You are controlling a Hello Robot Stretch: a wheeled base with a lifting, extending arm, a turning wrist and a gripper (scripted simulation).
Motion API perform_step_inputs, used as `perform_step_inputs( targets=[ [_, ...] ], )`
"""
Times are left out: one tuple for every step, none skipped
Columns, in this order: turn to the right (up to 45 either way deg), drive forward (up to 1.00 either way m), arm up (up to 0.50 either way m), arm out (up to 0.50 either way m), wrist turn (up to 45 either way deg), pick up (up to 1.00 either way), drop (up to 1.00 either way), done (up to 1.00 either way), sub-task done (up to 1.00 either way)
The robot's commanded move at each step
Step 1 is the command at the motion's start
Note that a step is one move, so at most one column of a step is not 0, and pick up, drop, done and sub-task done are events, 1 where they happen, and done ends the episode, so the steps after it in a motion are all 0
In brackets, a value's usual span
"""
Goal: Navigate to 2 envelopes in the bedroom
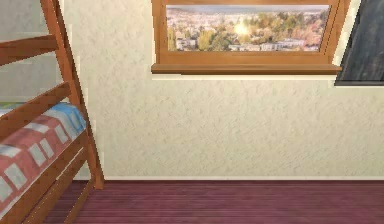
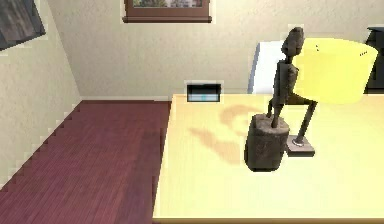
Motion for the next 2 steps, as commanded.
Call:
perform_step_inputs(
  targets=[
    [6.0,0.00,0.00,0.00,0.0,0.00,0.00,0.00,0.00],
    [0.0,0.25,0.00,0.00,0.0,0.00,0.00,0.00,0.00]
  ],
)
